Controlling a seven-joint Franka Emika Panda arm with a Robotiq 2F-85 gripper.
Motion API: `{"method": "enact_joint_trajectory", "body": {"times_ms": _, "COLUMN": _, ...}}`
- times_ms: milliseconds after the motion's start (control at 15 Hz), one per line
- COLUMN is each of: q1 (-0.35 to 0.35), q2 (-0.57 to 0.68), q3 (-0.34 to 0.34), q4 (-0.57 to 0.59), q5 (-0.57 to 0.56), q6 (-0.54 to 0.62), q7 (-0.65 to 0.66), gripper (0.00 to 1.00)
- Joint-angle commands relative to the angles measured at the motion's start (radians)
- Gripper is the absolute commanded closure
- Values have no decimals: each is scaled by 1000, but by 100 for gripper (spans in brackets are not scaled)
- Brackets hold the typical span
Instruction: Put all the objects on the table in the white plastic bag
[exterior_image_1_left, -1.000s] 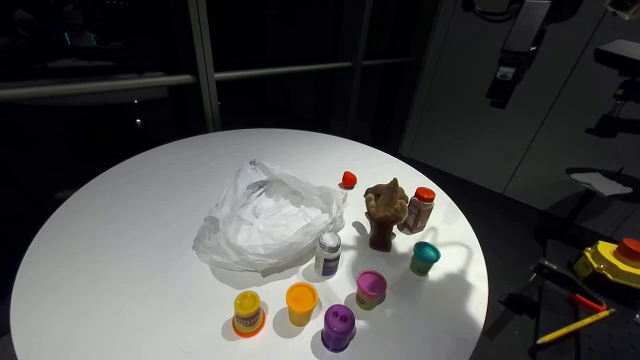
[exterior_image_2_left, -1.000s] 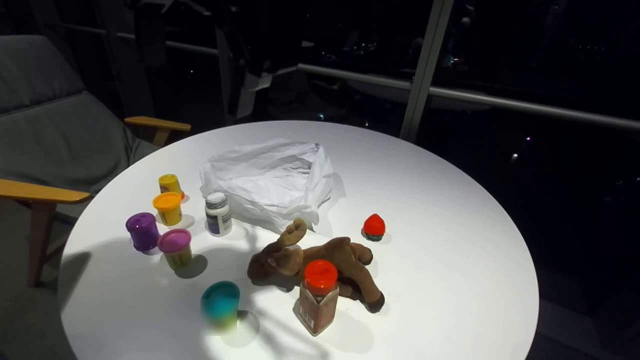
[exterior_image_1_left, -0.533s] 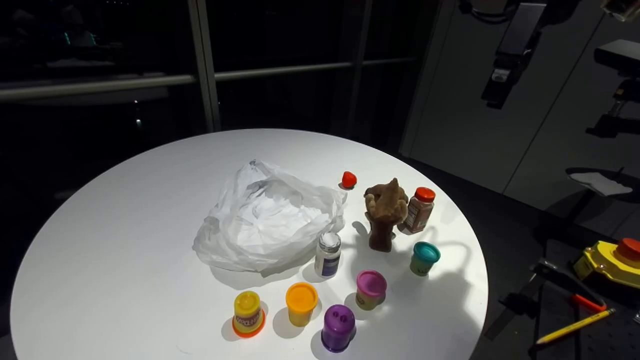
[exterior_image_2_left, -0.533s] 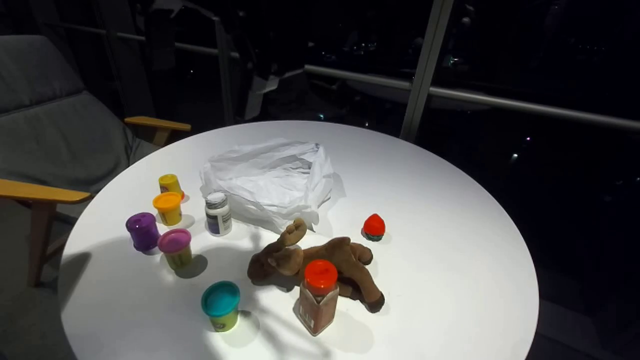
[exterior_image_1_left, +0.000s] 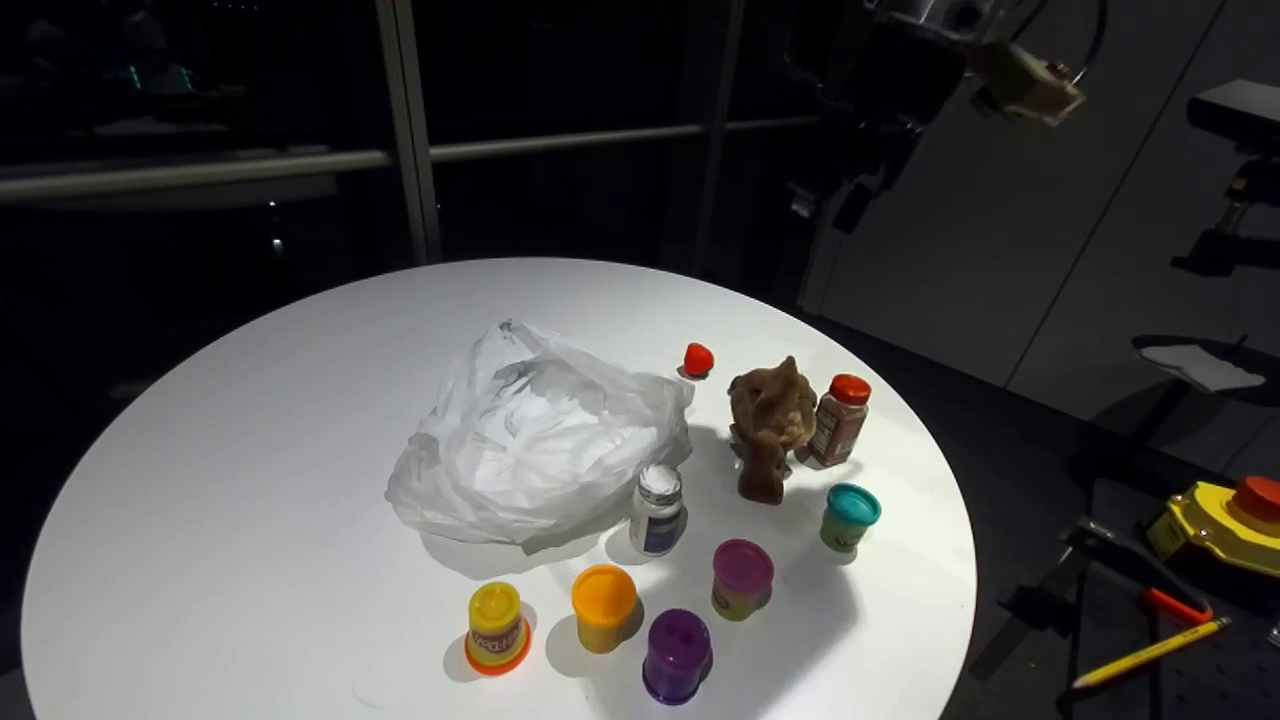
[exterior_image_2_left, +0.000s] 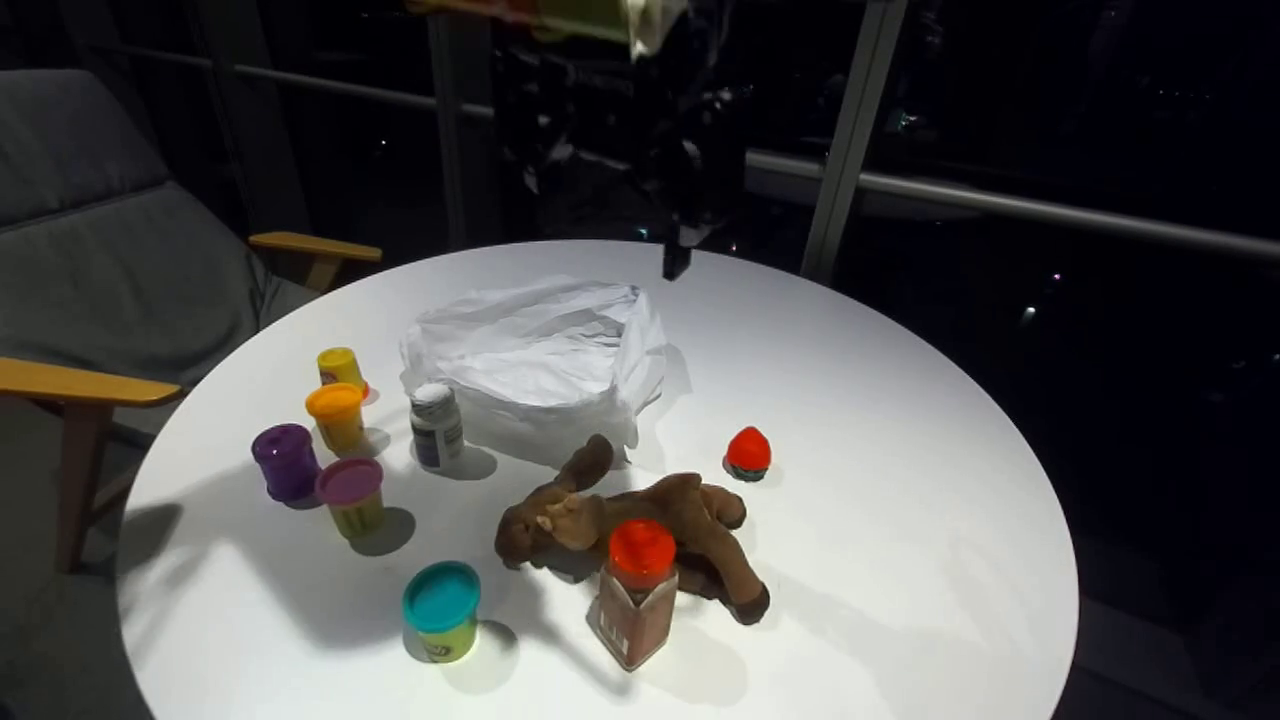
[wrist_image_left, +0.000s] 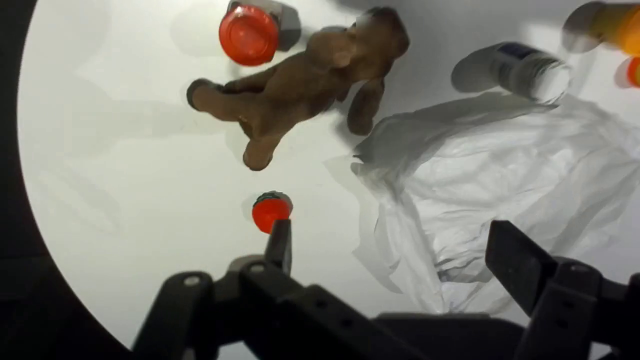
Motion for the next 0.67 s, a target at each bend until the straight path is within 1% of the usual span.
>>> {"method": "enact_joint_trajectory", "body": {"times_ms": 0, "q1": -36, "q2": 226, "q3": 24, "q4": 95, "q5": -234, "q6": 211, "q7": 234, "gripper": 0}}
{"method": "enact_joint_trajectory", "body": {"times_ms": 133, "q1": 0, "q2": 328, "q3": -29, "q4": 151, "q5": -360, "q6": 250, "q7": 360, "gripper": 0}}
{"method": "enact_joint_trajectory", "body": {"times_ms": 267, "q1": 27, "q2": 412, "q3": -48, "q4": 217, "q5": -341, "q6": 219, "q7": 395, "gripper": 0}}
{"method": "enact_joint_trajectory", "body": {"times_ms": 333, "q1": 24, "q2": 447, "q3": -39, "q4": 249, "q5": -299, "q6": 204, "q7": 384, "gripper": 0}}
{"method": "enact_joint_trajectory", "body": {"times_ms": 400, "q1": 7, "q2": 486, "q3": -16, "q4": 279, "q5": -246, "q6": 215, "q7": 354, "gripper": 0}}
{"method": "enact_joint_trajectory", "body": {"times_ms": 467, "q1": -6, "q2": 515, "q3": 3, "q4": 315, "q5": -200, "q6": 198, "q7": 340, "gripper": 0}}
{"method": "enact_joint_trajectory", "body": {"times_ms": 600, "q1": -26, "q2": 576, "q3": 29, "q4": 377, "q5": -124, "q6": 205, "q7": 319, "gripper": 0}}
